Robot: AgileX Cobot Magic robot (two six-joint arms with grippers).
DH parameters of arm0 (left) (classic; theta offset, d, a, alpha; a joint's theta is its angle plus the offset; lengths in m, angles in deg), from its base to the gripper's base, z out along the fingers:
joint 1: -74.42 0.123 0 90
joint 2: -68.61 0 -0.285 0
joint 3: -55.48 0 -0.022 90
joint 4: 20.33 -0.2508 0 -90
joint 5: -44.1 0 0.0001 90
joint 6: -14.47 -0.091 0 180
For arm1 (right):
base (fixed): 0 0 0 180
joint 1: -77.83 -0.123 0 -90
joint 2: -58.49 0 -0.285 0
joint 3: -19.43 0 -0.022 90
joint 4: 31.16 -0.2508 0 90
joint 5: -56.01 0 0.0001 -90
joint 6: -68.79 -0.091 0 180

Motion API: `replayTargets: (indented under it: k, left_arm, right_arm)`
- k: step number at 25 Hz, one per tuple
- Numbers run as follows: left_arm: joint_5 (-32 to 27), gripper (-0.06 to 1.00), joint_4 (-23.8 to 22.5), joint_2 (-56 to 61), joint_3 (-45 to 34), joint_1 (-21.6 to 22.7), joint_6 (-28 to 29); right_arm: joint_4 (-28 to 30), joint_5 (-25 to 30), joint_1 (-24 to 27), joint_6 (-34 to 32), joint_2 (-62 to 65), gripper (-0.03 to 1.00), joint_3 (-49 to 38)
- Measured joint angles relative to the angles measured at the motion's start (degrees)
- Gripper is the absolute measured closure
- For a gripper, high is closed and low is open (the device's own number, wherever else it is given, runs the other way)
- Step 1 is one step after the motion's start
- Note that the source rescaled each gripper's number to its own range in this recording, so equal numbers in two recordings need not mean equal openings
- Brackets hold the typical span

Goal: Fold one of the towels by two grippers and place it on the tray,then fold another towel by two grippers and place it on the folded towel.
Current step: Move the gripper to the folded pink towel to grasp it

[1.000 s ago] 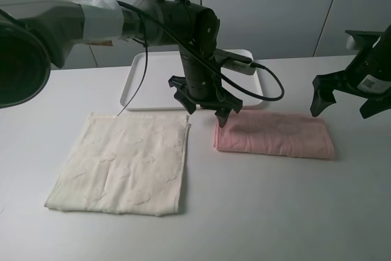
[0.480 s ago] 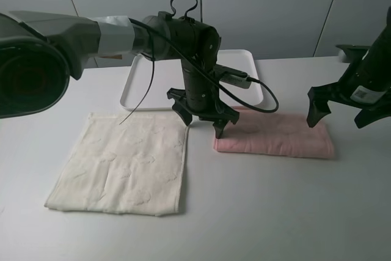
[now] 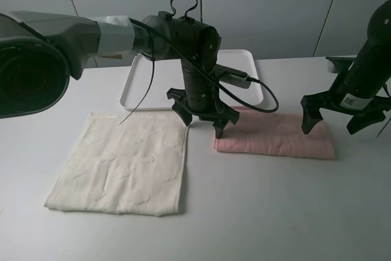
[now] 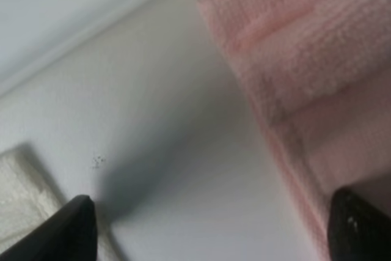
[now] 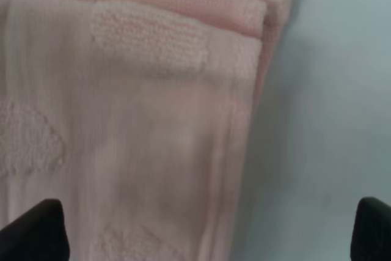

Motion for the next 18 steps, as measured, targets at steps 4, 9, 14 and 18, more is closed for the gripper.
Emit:
replayTargets:
  k: [4,9,14,18]
  left_arm:
    - [-0.11,-0.03,0.0,0.0,0.0,0.0,0.1]
    - [-0.45,-0.03,0.0,0.0,0.0,0.0,0.1]
    - [-0.45,-0.03,0.0,0.0,0.0,0.0,0.1]
    - [-0.56,-0.03,0.0,0.0,0.0,0.0,0.1]
  right_arm:
    - [3.13,1.08,0.0,-0.41,-2.36,-0.03,1.85]
    - [4.51,1.39,0.0,-0.41,-3.11,-0.03,2.25]
    - [4.77,1.39,0.0,-0.71,-4.5,-0.03,2.25]
    - [4.77,1.27,0.0,-1.06,-5.92,-0.03,2.25]
